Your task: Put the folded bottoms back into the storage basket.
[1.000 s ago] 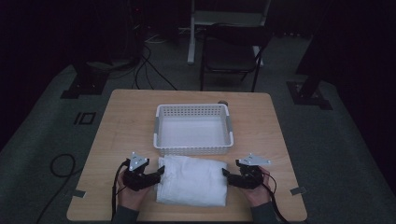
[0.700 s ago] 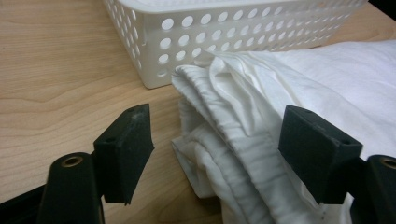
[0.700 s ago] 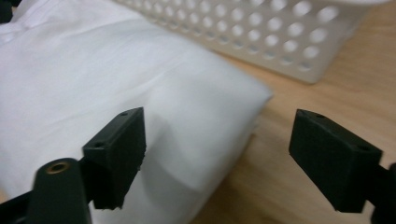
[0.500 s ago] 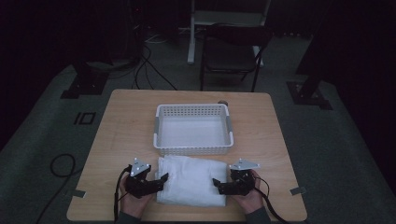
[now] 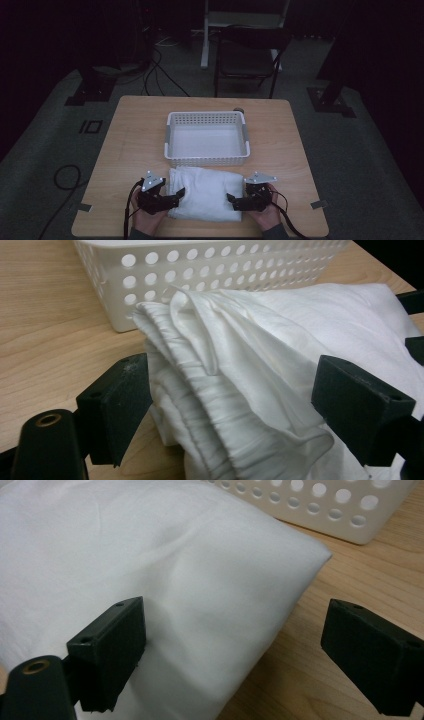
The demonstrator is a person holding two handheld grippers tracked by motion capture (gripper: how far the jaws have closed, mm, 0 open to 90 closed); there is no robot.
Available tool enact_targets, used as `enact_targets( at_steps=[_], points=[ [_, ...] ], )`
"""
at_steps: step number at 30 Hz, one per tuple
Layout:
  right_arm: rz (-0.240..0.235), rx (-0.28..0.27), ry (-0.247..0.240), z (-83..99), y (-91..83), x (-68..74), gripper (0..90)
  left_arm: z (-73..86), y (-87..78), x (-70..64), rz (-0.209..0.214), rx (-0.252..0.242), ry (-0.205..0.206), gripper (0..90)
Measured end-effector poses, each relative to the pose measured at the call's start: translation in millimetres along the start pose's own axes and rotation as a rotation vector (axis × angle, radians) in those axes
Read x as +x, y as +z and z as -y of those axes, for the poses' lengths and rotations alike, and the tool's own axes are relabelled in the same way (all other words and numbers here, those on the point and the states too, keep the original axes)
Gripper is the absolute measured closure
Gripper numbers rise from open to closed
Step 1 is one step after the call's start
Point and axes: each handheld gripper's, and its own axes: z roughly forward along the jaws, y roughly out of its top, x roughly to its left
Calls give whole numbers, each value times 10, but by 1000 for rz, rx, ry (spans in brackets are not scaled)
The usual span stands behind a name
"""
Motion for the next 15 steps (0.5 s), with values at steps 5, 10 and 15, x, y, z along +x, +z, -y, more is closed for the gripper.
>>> enact_targets(
  at_steps=[5,10,15],
  points=[
    [-2,1,3,3,4,-6,108,-23,-44,-41,6,-20,7,154],
    [-3,7,5,4,23,-6,108,10,42,-87,-13,15,30,144],
    [-4,21,5,15,63,-11,108,82,155,-46,-12,43,14,141]
  ],
)
